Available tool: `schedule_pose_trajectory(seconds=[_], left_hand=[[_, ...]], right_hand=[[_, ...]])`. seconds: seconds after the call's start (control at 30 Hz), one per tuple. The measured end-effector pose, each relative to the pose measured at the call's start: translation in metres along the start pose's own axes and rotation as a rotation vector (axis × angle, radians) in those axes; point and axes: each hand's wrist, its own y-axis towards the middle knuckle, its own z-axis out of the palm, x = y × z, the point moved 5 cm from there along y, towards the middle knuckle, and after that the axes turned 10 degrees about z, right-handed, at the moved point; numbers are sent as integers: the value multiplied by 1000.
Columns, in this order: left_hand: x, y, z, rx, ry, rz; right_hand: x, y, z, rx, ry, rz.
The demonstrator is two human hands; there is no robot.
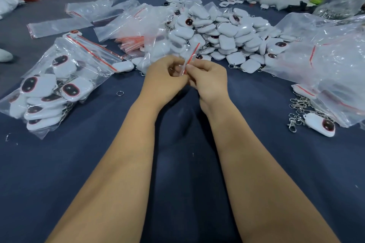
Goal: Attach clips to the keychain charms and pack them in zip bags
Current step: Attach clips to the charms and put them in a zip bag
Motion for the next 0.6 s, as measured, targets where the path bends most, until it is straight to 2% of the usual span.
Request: schedule_pose_trajectory(seconds=[0.1,0.17,0.33,0.4,0.47,0.53,0.6], left_hand=[[-1,-2,-3,-11,-75,-12],[-2,-2,-3,17,-44,-4],[0,-3,-6,59,-70,-1],[3,-1,-8,29,-79,-8],[8,3,-15,-102,-97,-56],[14,5,-26,-313,-189,-114],[14,4,-33,-468,-157,-78]], right_hand=[[-1,2,-2,-73,-61,-22],[-1,3,-5,-106,-78,-29],[4,0,-3,-77,-112,-91],[6,0,-4,-102,-160,-110],[7,2,-10,-186,-250,-110],[8,4,-16,-282,-357,-113],[11,2,-14,-300,-399,-136]])
